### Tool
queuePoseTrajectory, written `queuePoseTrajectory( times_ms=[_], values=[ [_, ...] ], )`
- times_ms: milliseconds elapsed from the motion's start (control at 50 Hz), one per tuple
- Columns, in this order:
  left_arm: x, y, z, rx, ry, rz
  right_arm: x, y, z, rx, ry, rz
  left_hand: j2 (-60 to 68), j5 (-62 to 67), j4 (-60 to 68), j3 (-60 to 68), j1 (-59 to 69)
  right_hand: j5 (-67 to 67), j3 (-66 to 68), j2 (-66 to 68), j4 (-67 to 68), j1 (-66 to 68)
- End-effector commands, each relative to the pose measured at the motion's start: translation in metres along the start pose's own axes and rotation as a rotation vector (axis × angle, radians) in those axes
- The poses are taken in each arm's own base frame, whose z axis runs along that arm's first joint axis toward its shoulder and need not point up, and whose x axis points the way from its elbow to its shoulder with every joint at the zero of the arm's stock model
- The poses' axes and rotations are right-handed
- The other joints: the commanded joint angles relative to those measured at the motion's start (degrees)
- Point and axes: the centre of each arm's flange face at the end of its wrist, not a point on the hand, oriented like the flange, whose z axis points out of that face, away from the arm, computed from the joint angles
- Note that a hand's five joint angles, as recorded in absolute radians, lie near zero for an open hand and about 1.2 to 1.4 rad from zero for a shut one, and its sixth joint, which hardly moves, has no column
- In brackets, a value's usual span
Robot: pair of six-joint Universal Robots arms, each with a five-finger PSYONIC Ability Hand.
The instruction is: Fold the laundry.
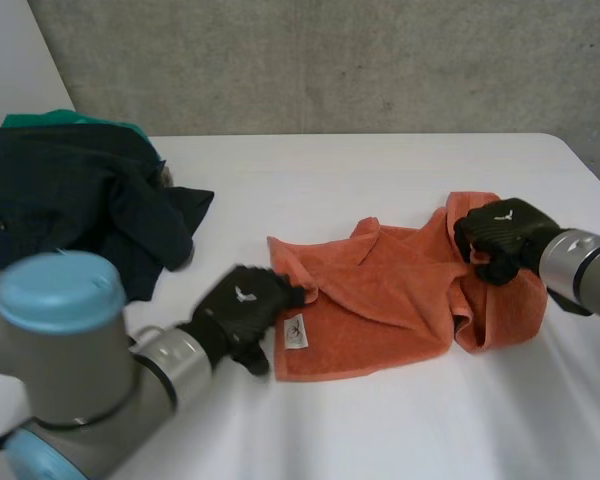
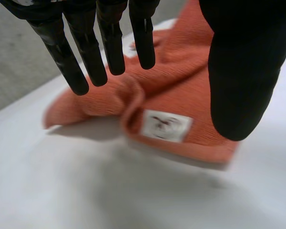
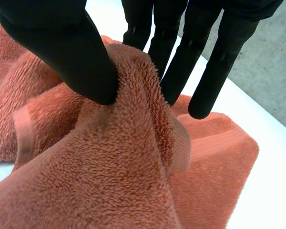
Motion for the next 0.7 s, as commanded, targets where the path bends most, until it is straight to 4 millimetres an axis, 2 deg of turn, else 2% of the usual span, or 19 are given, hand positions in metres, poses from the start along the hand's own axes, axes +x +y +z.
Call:
queuePoseTrajectory(
  times_ms=[20,200,340,700],
  values=[
    [0.028,0.010,0.020,0.039,-0.005,0.055,-0.007,0.013,0.005,0.022,0.020,0.014,3.1,3.9,3.7,2.8,3.8,13.9,11.8,12.8,11.4,18.1],
    [0.037,0.019,0.044,0.022,0.003,0.063,-0.010,0.019,0.008,0.037,0.031,0.008,7.3,8.1,7.9,7.0,8.0,13.9,11.8,12.8,11.4,18.1],
    [0.042,0.025,0.053,0.000,0.018,0.071,-0.010,0.021,0.009,0.037,0.034,0.007,7.3,8.1,7.9,7.0,8.0,13.9,11.8,12.8,11.4,18.1],
    [0.026,0.023,0.088,0.080,-0.048,0.192,-0.013,0.024,0.008,0.042,0.036,-0.008,16.0,16.9,16.6,15.8,16.8,13.9,11.8,12.8,11.4,18.1]
  ],
)
